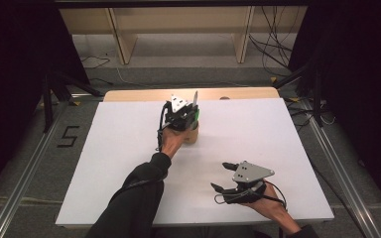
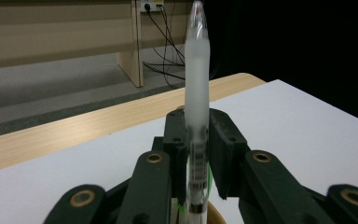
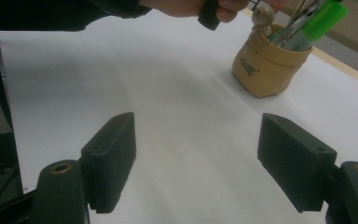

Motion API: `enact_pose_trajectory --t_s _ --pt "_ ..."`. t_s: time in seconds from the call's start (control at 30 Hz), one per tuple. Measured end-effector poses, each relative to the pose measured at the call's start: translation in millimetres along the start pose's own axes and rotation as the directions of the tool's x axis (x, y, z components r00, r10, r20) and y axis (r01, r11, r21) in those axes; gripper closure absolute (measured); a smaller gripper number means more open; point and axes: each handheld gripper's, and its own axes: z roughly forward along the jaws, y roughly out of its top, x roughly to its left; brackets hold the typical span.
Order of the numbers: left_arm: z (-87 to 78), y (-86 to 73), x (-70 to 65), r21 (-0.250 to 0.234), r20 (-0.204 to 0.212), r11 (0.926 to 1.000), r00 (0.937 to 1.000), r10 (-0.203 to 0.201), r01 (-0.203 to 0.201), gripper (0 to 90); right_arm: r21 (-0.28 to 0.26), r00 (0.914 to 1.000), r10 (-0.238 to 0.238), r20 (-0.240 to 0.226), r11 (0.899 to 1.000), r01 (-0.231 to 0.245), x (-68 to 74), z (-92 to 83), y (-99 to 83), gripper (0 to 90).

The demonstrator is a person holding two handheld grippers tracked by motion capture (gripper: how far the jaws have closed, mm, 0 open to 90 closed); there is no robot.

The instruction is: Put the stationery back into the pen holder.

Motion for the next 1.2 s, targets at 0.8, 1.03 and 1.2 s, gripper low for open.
enact_pose_trajectory --t_s 0.8,1.03,1.2 --pt "-20.2 12.2 2.9 0.113 0.093 0.9931 0.9955 0.019 -0.029 30.9 0.017 1.0000 -0.002 -0.008 1.000 0.003 0.1 2.5 -0.5 28.8" --pt "-37.8 16.1 4.3 0.158 0.158 0.9872 0.9875 -0.006 -0.019 27.0 0.014 0.9999 0.011 0.000 1.000 -0.011 -0.6 1.7 -0.4 28.5" --pt "-52.3 15.8 5.8 0.163 0.188 0.9866 0.9820 -0.023 -0.008 25.8 0.010 0.9996 0.028 0.000 1.000 -0.028 -1.6 1.2 -0.3 28.1"
